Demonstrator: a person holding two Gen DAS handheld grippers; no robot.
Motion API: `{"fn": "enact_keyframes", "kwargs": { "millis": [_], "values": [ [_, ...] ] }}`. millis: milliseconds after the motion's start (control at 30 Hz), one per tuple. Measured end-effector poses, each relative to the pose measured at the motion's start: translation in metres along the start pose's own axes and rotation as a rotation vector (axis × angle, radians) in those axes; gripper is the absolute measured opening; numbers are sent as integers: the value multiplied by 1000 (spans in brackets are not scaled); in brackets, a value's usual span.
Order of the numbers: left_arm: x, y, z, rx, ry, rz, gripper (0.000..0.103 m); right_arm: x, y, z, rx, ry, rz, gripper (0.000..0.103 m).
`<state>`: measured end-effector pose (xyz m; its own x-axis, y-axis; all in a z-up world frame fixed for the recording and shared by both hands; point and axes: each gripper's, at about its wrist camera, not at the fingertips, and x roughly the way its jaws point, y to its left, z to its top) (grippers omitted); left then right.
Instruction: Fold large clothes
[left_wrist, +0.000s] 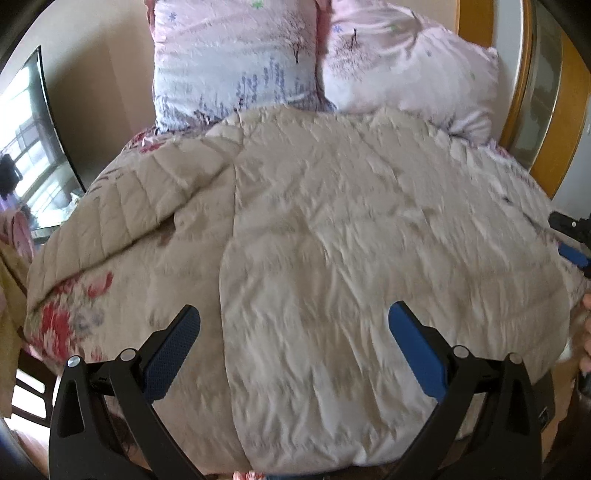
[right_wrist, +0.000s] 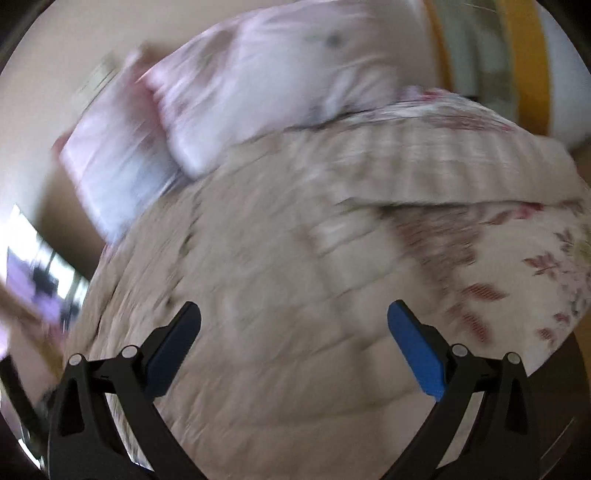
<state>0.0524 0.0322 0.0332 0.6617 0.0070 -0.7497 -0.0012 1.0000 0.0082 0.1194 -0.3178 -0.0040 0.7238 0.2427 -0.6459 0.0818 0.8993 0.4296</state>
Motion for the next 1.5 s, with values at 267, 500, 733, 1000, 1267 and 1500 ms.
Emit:
{"fn": "enact_keyframes", "kwargs": {
  "millis": [267,500,733,1000,1267,1500],
  "values": [
    [23,2,42,70,-12,18,102,7,-141,56,462,-102,-72,92],
    [54,-6,68,93,-36,58,102,14,-240,72,741,-146,-158,71],
    [82,7,82,4,-40,73,102,19,-271,85,789,-181,-235,41],
    [97,24,86,-47,-48,97,102,33,-269,103,731,-177,-359,7],
    [104,31,88,-60,-46,52,102,30,-204,138,501,-239,-399,5],
    [101,35,89,-65,-61,-30,102,36,-106,163,256,-269,-271,5]
  ]
}}
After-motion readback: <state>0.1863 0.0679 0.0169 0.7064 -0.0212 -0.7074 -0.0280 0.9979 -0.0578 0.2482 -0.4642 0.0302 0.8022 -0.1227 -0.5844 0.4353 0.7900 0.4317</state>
